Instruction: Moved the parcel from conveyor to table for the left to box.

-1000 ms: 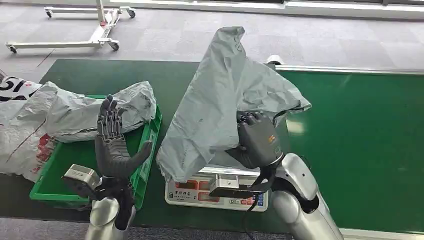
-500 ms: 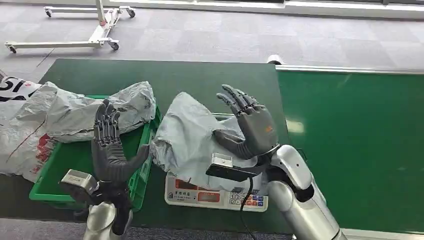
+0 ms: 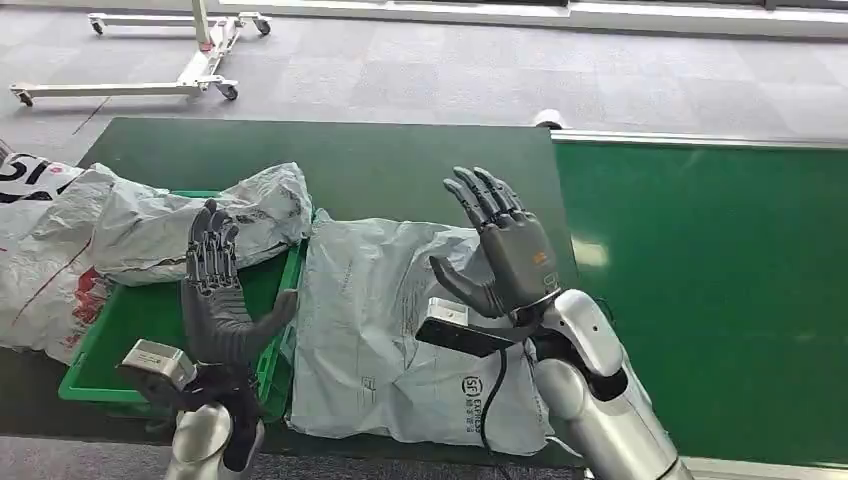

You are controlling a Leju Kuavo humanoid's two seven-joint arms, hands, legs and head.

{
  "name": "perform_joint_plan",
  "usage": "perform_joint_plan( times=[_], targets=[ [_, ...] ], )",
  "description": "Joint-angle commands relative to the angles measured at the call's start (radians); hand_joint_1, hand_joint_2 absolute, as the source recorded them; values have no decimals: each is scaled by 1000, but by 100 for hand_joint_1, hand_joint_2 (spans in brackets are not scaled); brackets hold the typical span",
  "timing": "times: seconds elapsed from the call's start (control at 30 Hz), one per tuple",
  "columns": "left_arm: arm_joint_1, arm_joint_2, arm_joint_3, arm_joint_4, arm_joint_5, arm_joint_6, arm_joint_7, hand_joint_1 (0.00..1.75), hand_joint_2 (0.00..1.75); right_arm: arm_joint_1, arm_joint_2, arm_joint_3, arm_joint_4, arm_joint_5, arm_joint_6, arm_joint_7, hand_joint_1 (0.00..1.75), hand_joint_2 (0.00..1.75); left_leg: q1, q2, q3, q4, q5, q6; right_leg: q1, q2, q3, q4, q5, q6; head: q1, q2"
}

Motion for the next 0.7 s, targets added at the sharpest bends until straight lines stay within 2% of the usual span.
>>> perform_joint_plan(
  times=[0.03,0.07,0.13,0.17,0.23,0.33,0.37,0.43,0.53,0.7],
  targets=[
    [-13,27,-47,58,-79,58,4,0,175,2,22,-131,49,4,-192,3,0,0,0,-2,4,-3,0,0,0,0,5,-3,0,0,0,0],
    [-19,39,-77,99,-139,38,4,0,175,19,28,-183,19,62,-316,38,0,175,0,-2,5,-4,1,0,0,-1,6,-4,0,0,0,0],
    [-40,39,-133,198,-350,-3,25,0,175,59,32,-294,-28,83,-462,50,0,175,0,-4,3,-3,1,0,0,-2,4,-3,0,0,0,0],
    [-50,34,-154,234,-403,-10,40,0,175,69,35,-330,-37,68,-493,39,0,175,0,-4,4,-3,1,0,0,-2,5,-4,0,0,0,0],
    [-75,55,-226,311,-499,-50,59,0,175,71,52,-384,-34,60,-509,19,0,175,0,-11,4,-4,2,1,0,-9,7,-5,-1,0,0,0],
    [-100,67,-284,384,-572,-85,75,0,175,46,67,-396,-11,62,-499,7,0,175,-2,-6,3,-2,1,1,-2,-5,4,-2,-1,0,0,0],
    [-120,78,-322,411,-621,-116,91,0,175,32,72,-394,-3,74,-494,13,0,175,-1,-8,6,-5,2,1,-1,-6,7,-5,0,0,0,0],
    [-136,70,-336,436,-642,-131,98,0,175,19,78,-391,4,84,-486,21,0,175,-3,-1,5,-4,1,0,-3,-1,4,-3,1,0,0,0],
    [-192,73,-407,500,-730,-198,125,0,175,10,89,-382,5,102,-484,36,0,175,-2,-1,3,-2,1,1,-2,-1,2,-2,1,0,0,0],
    [-220,56,-414,543,-742,-204,126,0,175,10,91,-378,1,109,-481,45,0,175,-2,-1,4,-2,1,0,-2,-1,3,-3,2,-1,0,0]
  ],
)
